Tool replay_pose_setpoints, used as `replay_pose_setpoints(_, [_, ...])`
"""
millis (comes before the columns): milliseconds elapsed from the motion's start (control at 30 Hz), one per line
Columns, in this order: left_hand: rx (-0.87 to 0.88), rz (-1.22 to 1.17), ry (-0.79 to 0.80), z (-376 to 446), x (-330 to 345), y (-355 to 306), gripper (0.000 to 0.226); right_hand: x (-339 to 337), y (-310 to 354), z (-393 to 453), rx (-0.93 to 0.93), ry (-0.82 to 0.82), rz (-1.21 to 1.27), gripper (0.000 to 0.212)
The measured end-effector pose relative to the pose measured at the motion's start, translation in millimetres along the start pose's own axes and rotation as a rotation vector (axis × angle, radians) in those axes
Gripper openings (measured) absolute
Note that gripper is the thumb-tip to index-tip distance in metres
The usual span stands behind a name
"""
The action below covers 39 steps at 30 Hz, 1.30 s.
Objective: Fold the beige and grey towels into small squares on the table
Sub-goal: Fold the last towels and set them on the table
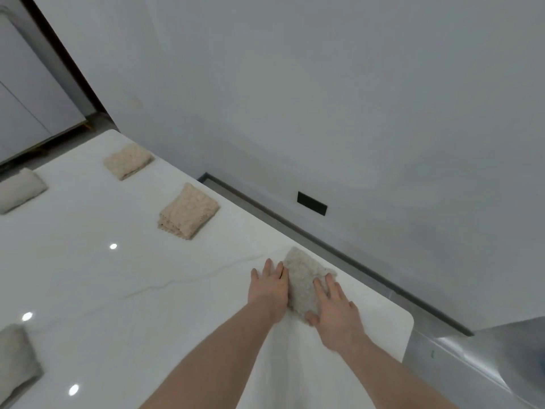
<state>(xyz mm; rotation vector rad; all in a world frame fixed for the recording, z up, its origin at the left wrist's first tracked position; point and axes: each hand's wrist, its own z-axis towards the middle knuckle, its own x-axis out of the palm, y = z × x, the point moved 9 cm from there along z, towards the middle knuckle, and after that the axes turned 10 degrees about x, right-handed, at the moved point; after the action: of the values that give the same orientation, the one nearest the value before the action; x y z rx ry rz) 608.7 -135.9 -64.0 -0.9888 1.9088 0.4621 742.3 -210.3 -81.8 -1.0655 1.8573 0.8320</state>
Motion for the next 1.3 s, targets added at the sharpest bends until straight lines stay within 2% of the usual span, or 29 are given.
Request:
replay_pose_setpoints(267, [0.023, 0.077, 0.004, -12, -1, 7, 0.086, 0, 17, -15, 0.06, -0.021, 0.045, 0.074])
replay_pose_setpoints(400, [0.039, 0.101, 0.018, -25, 1, 15, 0.078, -3, 26, -23, 0.055, 0.025, 0.042, 0.078])
replay_pose_setpoints(500, [0.05, 0.04, -0.049, -24, -11, 14, 0.071, -19, 28, -24, 0.075, -0.053, 0.066, 0.077])
replay_pose_setpoints(600, [0.088, -0.051, -0.159, -24, -23, 8, 0.086, -23, 28, -22, 0.06, -0.098, 0.055, 0.094])
replay_pose_setpoints(667, [0.145, -0.052, -0.141, -24, -19, 2, 0.093, -10, 30, -22, 0.004, -0.052, -0.013, 0.1])
replay_pose_setpoints(800, [0.122, -0.047, -0.016, -23, 18, 11, 0.082, 15, 30, -26, -0.02, 0.031, -0.055, 0.089])
replay_pose_setpoints(1033, [0.08, -0.102, -0.054, -20, 34, 18, 0.078, 27, 31, -20, 0.001, 0.098, -0.035, 0.083])
replay_pose_setpoints(1300, [0.042, -0.009, -0.036, -14, 29, 18, 0.083, 36, 33, -18, 0.047, 0.071, -0.043, 0.078])
